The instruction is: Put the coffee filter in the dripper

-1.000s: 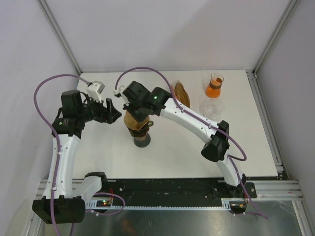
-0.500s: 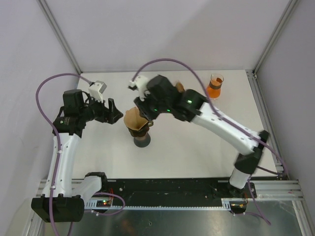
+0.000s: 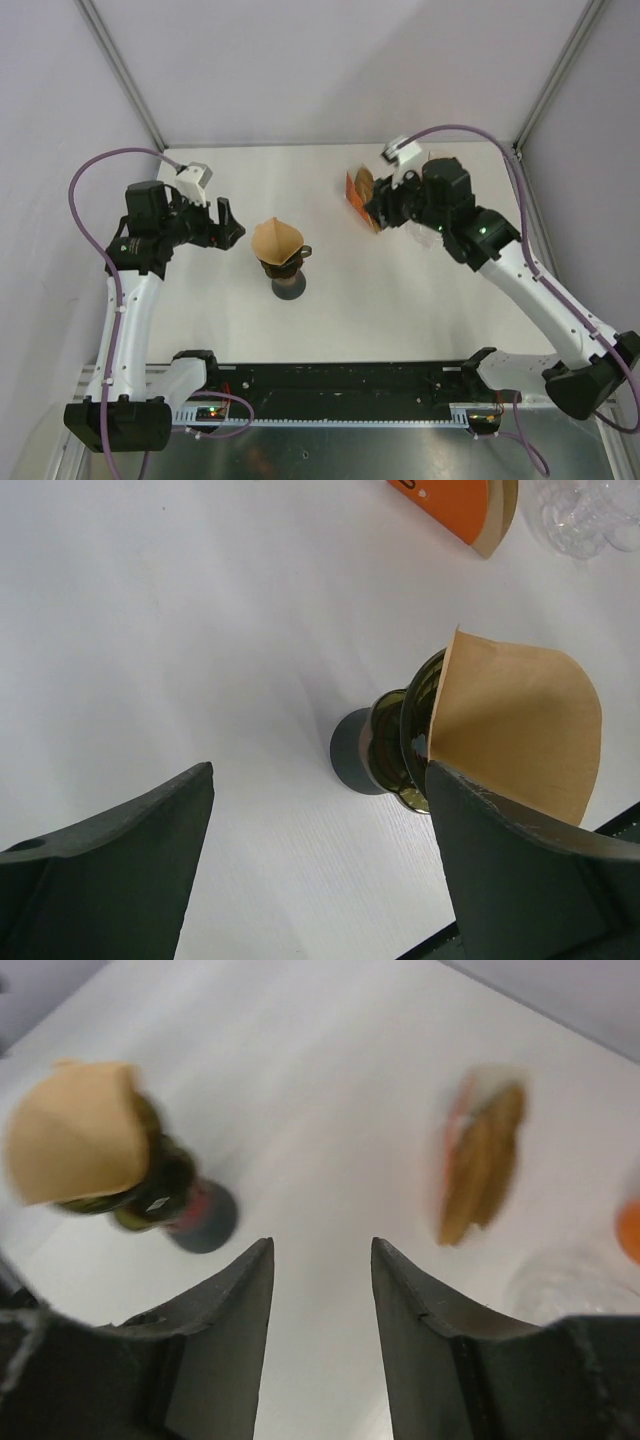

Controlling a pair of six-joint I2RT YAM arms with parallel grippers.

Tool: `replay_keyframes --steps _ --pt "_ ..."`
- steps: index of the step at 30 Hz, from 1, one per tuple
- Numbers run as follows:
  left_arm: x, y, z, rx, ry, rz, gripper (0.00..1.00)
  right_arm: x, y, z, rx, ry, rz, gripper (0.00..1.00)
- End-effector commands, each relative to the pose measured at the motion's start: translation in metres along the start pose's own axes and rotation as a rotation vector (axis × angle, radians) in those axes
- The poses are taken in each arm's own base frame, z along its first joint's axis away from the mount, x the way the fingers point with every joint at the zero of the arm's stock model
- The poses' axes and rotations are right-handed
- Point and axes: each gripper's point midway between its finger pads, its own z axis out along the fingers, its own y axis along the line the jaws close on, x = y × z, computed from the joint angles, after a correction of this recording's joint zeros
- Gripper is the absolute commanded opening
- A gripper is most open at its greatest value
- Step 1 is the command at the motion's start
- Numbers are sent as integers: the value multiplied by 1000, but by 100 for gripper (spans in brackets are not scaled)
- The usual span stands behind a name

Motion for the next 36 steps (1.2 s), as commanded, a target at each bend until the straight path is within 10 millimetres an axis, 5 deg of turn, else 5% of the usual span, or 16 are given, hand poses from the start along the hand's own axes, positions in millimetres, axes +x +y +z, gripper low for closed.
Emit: replay_keyframes --steps 1,7,16,27,36 --pt "-18 6 -10 -44 -53 35 91 2 -86 -3 221 -20 172 50" --pt "-17 15 -8 -79 -43 34 93 21 -210 -11 456 -80 444 63" --pt "-16 32 2 -125 -4 12 99 76 -345 0 698 -35 612 71" --pt "-9 51 11 -175 39 -18 100 109 -417 52 778 68 669 63" --pt "-7 57 14 -184 53 -31 100 143 -433 69 858 208 603 40"
